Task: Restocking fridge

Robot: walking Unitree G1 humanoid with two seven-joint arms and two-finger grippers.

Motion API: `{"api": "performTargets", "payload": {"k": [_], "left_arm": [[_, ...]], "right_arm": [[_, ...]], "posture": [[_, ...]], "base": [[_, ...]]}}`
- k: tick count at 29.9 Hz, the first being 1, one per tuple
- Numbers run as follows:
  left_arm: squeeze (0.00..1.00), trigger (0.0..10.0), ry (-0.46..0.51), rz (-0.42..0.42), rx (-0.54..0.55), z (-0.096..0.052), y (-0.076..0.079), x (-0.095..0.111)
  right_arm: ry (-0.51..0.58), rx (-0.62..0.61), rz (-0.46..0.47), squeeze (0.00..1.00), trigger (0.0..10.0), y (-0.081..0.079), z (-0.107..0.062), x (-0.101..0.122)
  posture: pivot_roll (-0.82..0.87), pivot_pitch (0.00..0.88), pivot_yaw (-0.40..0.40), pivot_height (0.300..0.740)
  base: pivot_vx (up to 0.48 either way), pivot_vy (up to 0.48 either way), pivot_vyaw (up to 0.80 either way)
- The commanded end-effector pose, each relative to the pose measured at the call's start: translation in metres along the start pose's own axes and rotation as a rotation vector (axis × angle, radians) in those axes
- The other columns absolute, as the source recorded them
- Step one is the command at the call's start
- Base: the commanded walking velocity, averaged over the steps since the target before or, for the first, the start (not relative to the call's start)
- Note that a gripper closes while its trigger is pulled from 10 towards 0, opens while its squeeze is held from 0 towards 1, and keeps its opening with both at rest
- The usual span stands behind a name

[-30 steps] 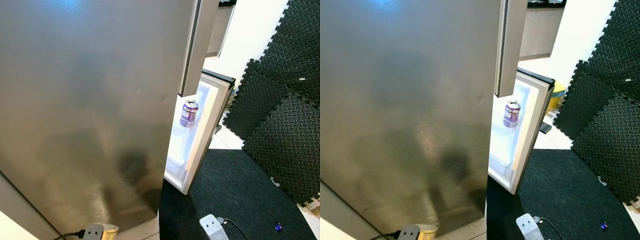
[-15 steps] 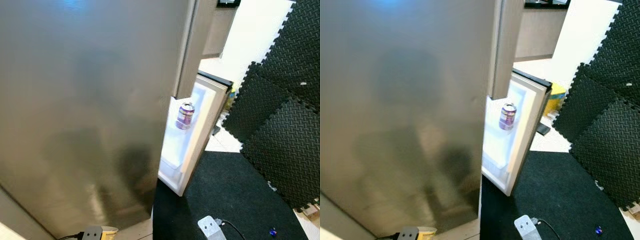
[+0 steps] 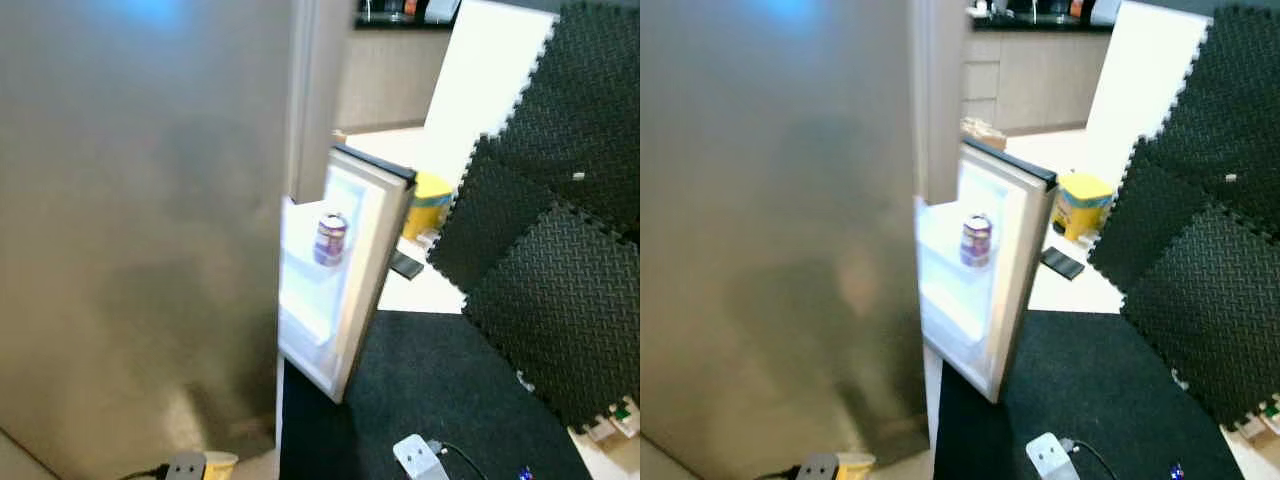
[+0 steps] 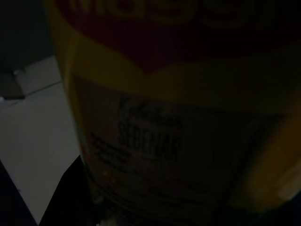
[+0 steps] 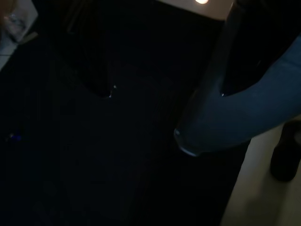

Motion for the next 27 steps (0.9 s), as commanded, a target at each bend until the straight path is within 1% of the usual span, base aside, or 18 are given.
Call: {"api": "performTargets", "payload": {"k": [1,9,12,14,27], "left_arm": [[0.0,10.0,-0.025,-0.003,-0.008,-0.0008,0.0016,-0.0059],[0.0,10.0,-0.026,-0.003,-0.009,-0.0006,0.0027,-0.0063],[0.0,10.0,-0.027,-0.005,-0.009,-0.0007,0.0029,-0.0068],[0.0,10.0,-0.028,-0.008,-0.007,-0.0009,0.0027,-0.0073],[0.0,10.0,-0.024,-0.018,0.01,-0.001,-0.0011,-0.0057]], "right_arm": [[-0.011,0.009,0.003,0.0,10.0,-0.0027,0.0001,-0.0038],[-0.008,0.015,-0.001,0.0,10.0,-0.0017,-0.0002,-0.0037],[-0.015,0.028,0.012,0.0,10.0,-0.0025,-0.0003,-0.0051],[-0.019,0.034,0.005,0.0,10.0,-0.0031,-0.0003,-0.0057],[-0.025,0.039,0.0,0.0,10.0,-0.0031,-0.0005,-0.0073]], "posture": [[-0.04,0.0,-0.03,0.74],[-0.04,0.0,-0.033,0.74],[-0.04,0.0,-0.033,0.74],[-0.04,0.0,-0.033,0.74],[-0.04,0.0,-0.032,0.74]], "base": [[0.0,-0.424,0.0],[0.0,-0.425,0.0],[0.0,-0.425,0.74],[0.0,-0.341,0.79],[0.0,0.0,0.79]]}}
Point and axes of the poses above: a point about 5 cm out from each wrist's last joint towards the gripper, its own z axis pointing out of the wrist towards the gripper, its own x axis along the axis of the wrist's last joint, y = z × x, the point moved 2 cm from there along z, pointing out of the wrist towards the gripper, and after that the axes turned 6 degrees about z, right-handed, at the moved point
